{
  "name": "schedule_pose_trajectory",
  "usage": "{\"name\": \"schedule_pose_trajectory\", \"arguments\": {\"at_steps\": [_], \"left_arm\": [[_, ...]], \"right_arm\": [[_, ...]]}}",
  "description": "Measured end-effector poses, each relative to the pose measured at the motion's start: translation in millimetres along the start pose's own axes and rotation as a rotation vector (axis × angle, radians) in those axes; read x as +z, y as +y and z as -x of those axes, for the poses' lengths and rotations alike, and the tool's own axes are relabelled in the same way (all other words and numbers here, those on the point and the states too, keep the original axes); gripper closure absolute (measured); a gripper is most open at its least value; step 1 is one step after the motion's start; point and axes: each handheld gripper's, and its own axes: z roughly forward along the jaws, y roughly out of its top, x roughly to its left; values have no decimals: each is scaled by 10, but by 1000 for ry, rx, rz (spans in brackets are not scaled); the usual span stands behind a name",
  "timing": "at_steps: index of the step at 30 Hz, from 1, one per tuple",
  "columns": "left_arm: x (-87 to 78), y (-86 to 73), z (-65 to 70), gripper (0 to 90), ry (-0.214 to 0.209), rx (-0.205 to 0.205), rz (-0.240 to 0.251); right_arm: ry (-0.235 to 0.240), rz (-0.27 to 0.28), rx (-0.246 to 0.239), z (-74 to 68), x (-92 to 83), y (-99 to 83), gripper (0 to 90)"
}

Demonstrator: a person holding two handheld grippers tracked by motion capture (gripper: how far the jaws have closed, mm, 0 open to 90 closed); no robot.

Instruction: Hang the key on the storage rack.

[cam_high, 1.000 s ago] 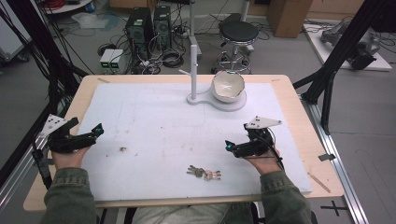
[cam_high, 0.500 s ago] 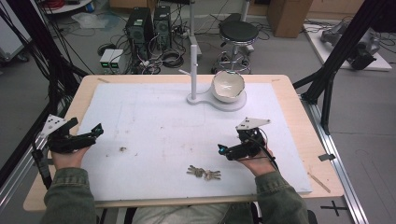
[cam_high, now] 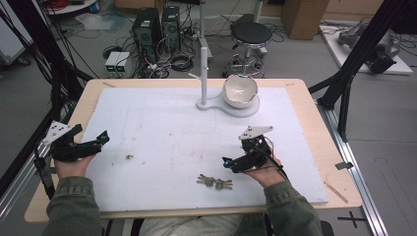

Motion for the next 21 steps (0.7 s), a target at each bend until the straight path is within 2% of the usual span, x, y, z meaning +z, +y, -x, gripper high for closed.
{"name": "schedule_pose_trajectory", "arguments": {"at_steps": [11, 21], "left_arm": [[4, -7, 1, 17, -5, -6, 2], [-12, -22, -21, 17, 2, -16, 9]], "right_arm": [[47, -62, -48, -193, 136, 77, 6], [81, -99, -82, -313, 238, 114, 5]]}}
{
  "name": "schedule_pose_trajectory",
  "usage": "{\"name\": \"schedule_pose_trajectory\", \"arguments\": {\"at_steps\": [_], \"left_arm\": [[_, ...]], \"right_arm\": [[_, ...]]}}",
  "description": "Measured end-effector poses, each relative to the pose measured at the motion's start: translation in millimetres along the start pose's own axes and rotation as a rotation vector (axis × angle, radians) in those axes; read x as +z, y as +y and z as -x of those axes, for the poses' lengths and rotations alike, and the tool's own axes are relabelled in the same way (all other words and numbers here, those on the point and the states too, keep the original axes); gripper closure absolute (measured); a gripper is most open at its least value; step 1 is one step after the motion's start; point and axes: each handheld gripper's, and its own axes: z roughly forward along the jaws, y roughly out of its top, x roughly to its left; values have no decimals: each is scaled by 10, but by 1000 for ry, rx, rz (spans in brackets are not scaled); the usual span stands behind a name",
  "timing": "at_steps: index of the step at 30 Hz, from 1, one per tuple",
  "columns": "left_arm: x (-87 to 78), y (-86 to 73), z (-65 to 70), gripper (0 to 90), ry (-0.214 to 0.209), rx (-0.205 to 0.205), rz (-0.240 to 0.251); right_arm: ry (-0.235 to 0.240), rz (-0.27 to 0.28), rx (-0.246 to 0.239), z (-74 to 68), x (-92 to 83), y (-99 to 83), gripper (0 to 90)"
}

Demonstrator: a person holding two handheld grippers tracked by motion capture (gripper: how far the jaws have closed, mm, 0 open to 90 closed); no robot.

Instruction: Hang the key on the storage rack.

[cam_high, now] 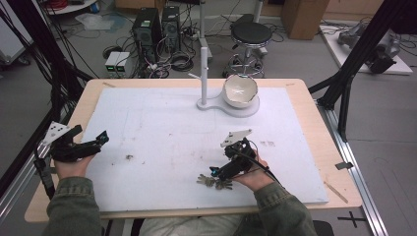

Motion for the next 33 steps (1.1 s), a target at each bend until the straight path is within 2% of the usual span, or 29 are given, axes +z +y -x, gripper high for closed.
{"name": "schedule_pose_trajectory", "arguments": {"at_steps": [13, 33], "left_arm": [[12, -5, 1, 17, -1, 7, -8], [15, -7, 0, 17, -2, 6, -9]], "right_arm": [[48, -70, -54, -172, 142, 43, 6], [79, -153, -120, -346, 330, 82, 6]]}}
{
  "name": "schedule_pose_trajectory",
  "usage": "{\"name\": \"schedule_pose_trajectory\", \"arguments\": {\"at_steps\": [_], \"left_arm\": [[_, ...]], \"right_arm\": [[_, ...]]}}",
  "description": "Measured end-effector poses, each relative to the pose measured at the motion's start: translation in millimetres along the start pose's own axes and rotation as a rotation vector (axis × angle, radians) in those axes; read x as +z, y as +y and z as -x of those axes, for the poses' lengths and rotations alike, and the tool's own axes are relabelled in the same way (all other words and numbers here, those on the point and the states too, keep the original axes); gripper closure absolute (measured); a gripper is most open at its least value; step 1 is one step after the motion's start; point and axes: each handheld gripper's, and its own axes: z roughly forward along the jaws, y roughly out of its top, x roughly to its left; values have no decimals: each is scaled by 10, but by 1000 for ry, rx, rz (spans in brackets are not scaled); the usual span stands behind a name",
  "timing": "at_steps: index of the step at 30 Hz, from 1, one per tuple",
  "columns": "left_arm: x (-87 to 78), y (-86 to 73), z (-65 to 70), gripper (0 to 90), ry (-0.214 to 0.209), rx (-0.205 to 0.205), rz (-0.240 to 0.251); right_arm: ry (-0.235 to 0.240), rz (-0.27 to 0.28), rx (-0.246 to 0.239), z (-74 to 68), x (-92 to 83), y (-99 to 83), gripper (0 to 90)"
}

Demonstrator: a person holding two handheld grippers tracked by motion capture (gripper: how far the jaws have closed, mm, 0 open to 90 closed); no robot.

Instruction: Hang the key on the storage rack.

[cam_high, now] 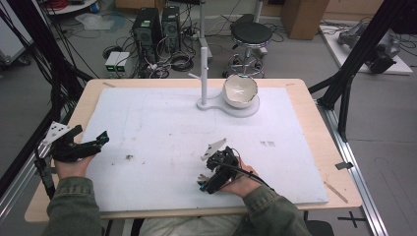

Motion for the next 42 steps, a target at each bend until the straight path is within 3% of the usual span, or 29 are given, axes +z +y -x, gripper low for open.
{"name": "schedule_pose_trajectory", "arguments": {"at_steps": [14, 20, 23, 25, 30, 42], "left_arm": [[0, 0, 1, 17, -5, 1, 1], [-1, -1, -1, 17, -5, 2, 0], [-1, -1, -2, 17, -4, 2, 0], [-1, -1, -3, 17, -5, 1, 0], [-3, -2, -5, 17, -3, 2, 1], [-2, -2, -3, 17, -5, 3, -1]], "right_arm": [[9, -94, -40, -65, 115, 16, 35], [-39, -163, -63, -106, 165, 39, 76], [-23, -160, -55, -112, 147, 60, 188], [-40, -160, -64, -116, 138, 71, 224], [-23, -169, -65, -126, 126, 91, 328], [1, -204, -59, -152, 120, 138, 476]]}}
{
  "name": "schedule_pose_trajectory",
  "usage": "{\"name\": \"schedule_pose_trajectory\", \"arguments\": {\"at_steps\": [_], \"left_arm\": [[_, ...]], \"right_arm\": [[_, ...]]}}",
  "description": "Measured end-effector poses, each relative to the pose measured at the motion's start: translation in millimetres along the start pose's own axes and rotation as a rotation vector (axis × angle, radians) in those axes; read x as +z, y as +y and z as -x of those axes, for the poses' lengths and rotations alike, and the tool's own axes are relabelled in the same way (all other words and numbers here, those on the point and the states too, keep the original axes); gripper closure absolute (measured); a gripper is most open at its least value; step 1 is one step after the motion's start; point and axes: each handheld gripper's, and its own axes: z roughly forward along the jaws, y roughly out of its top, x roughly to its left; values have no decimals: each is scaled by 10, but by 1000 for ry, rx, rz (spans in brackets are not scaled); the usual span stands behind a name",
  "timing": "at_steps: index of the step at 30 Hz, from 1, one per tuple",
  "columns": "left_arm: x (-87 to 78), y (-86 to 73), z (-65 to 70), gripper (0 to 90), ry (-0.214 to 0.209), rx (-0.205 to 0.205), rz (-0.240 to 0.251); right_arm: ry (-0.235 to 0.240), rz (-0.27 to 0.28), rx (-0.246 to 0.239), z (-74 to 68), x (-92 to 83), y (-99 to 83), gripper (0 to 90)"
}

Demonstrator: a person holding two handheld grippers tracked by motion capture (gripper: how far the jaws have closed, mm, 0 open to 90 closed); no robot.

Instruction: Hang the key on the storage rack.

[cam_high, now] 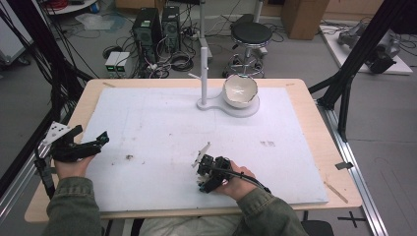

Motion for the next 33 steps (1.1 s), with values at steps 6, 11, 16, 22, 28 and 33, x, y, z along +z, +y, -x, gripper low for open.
{"name": "schedule_pose_trajectory", "arguments": {"at_steps": [6, 11, 16, 22, 28, 33], "left_arm": [[0, 0, 2, 17, -1, 2, 0], [-3, 0, 3, 17, -2, 3, 2], [-7, -1, 1, 17, -2, 3, 0], [-12, 0, -5, 17, 1, -1, 5], [-8, -2, -6, 17, -1, 2, 2], [-8, -3, 0, 17, 0, 1, 2]], "right_arm": [[16, -25, 14, 0, -2, 32, 557], [13, -62, 69, 39, -9, 77, 772], [50, -86, 139, 123, -1, 108, 805], [73, -61, 178, 181, -17, 73, 809], [79, 18, 218, 249, -91, -42, 808], [80, 78, 240, 264, -187, -78, 809]]}}
